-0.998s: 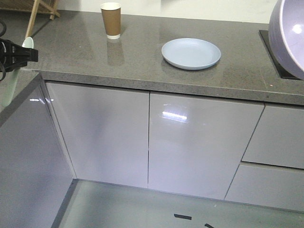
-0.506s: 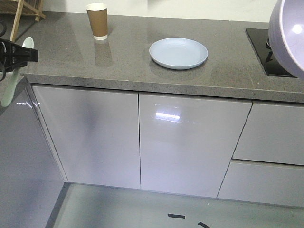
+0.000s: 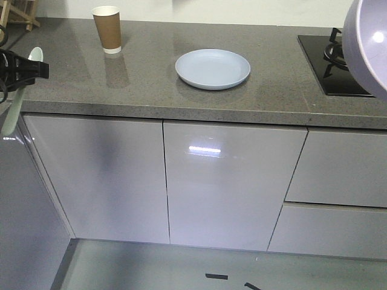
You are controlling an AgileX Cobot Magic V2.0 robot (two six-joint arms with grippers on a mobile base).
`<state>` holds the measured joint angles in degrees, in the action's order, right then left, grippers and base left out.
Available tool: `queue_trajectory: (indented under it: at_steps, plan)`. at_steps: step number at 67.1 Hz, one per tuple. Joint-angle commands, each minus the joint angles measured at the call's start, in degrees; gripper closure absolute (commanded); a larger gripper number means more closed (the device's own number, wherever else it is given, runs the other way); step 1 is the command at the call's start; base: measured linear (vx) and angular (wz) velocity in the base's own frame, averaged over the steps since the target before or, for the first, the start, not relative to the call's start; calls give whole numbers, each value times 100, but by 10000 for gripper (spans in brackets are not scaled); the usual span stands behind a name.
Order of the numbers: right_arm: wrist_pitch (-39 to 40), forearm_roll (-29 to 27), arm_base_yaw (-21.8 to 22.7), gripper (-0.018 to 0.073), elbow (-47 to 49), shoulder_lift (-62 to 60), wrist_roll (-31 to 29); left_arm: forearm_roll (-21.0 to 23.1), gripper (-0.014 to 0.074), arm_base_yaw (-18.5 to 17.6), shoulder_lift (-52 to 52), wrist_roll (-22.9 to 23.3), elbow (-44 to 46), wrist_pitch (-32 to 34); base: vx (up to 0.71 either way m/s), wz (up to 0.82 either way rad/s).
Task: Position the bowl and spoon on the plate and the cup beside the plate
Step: 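Drive the base toward the light blue plate and paper cup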
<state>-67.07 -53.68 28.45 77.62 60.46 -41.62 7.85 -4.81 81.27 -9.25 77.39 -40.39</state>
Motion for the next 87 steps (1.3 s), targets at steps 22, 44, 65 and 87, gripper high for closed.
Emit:
queue_trajectory:
  at_steps: [22,44,65,87]
  plan:
    - [252,-342,12,564,183,-79,-43,81,602,-8,-197,52,149,320,3,-4]
    - [252,-342,12,564,183,-79,-43,81,602,-8,-197,52,149,320,1,0]
    - [252,-342,12,564,183,-79,-43,81,602,-8,-197,52,149,320,1,1]
    - [252,-342,12,564,183,-79,-43,81,602,-8,-197,52,149,320,1,0]
